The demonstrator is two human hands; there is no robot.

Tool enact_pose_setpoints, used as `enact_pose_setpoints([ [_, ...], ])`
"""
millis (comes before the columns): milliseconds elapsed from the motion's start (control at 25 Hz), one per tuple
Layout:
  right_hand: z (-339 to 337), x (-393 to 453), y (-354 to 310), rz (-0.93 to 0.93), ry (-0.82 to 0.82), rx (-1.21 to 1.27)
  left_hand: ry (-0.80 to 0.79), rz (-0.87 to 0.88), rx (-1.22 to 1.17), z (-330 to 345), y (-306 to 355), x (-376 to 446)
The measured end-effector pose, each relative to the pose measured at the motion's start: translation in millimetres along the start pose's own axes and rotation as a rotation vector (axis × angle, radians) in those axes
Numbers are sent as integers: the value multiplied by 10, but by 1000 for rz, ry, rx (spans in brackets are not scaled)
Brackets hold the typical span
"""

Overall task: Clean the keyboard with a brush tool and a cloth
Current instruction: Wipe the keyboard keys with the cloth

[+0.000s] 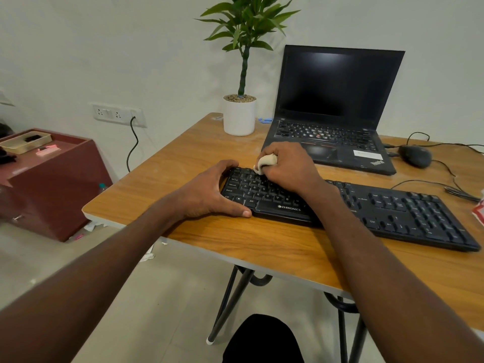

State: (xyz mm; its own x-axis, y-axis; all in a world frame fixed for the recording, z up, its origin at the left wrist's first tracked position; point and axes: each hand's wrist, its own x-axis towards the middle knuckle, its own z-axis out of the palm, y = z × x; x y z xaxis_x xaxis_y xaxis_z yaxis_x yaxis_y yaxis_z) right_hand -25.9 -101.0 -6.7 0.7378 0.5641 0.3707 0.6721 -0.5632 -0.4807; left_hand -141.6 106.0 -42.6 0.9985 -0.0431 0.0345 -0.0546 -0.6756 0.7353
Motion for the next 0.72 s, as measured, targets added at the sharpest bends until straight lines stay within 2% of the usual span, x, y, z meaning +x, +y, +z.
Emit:
enact_pose_setpoints([
  [80, 15, -15, 20, -8, 34, 12, -4, 0, 2, 3, -8, 7],
  [200, 59, -44, -14, -70, -9, 78, -2, 4, 0, 2, -19, 7],
  [520, 63, -41, 0, -90, -12, 109, 7, 15, -13, 6, 15, -8],
  [720, 45, -64, -46, -120, -78, 138, 4, 10, -23, 1, 6, -2],
])
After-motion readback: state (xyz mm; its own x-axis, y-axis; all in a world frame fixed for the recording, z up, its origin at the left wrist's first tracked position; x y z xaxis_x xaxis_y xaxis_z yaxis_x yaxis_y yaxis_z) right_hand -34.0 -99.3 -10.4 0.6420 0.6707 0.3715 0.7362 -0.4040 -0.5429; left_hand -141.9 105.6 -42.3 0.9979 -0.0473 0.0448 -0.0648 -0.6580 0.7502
